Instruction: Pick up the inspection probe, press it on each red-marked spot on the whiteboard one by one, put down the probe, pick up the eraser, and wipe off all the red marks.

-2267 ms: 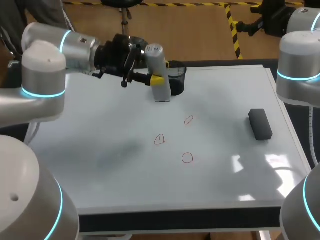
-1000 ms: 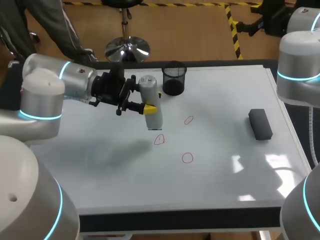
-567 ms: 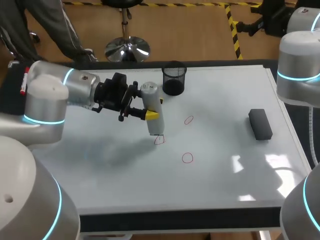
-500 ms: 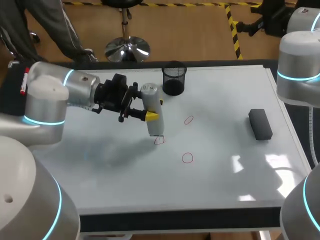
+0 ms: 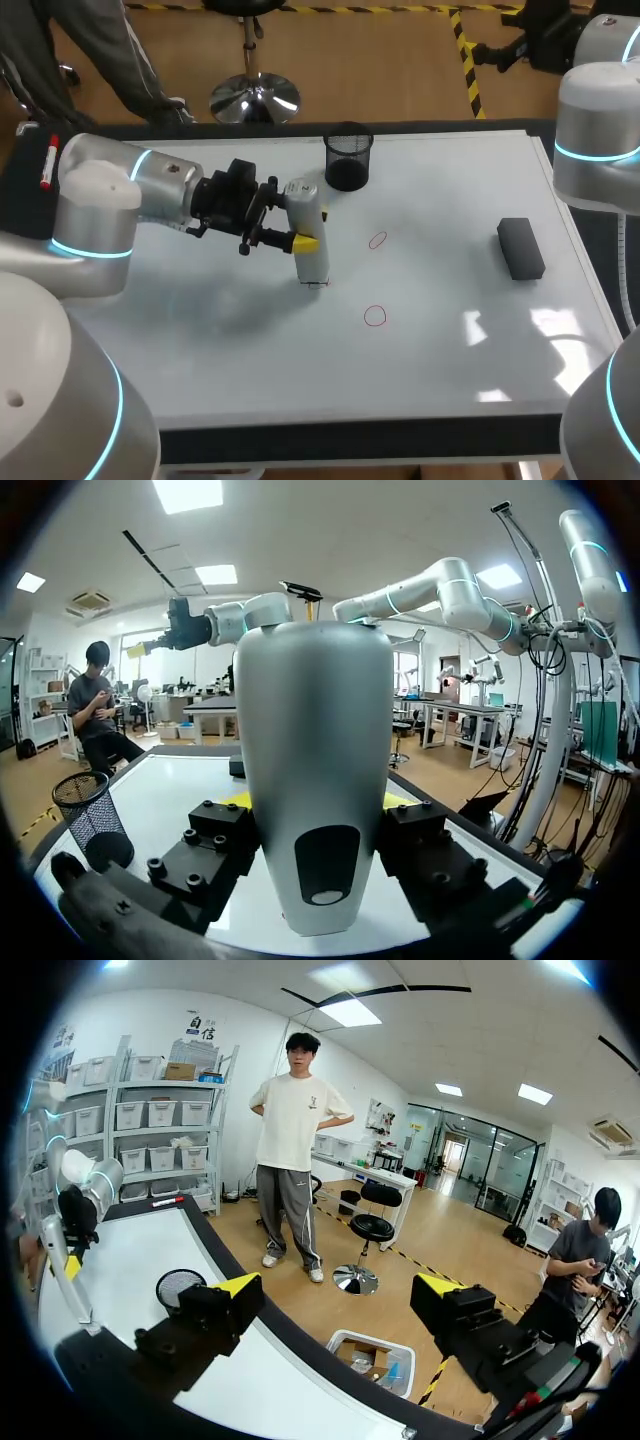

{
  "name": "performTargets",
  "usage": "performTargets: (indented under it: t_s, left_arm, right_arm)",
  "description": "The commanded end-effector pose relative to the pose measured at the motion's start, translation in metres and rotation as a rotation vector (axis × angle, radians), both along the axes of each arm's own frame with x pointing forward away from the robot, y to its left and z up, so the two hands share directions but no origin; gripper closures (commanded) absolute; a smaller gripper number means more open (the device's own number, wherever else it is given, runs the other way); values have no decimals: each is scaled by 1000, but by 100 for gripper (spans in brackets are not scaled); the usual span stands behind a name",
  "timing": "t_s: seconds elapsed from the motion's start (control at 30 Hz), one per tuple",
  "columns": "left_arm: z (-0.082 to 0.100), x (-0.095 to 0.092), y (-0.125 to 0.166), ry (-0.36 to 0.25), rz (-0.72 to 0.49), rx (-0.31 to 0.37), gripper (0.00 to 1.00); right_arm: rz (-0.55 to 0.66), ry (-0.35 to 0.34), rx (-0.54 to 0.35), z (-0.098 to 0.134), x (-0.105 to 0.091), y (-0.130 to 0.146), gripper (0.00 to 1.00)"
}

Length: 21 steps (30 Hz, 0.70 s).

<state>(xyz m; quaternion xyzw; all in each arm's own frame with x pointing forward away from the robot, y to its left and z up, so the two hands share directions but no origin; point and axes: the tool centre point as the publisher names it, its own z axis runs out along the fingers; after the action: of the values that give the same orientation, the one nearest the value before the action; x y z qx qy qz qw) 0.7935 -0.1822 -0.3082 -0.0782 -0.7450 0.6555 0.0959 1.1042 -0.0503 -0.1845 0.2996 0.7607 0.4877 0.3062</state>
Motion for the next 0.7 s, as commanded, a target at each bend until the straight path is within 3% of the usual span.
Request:
performTargets:
  t_s: [0.03, 0.7]
  left_arm:
    - [-4, -1, -2, 3, 2, -2, 100]
    - [-23, -1, -8, 17, 14, 6, 100]
  right_arm:
    - [0, 0, 0, 0, 0, 0, 0]
    - [0, 0, 0, 0, 0, 0, 0]
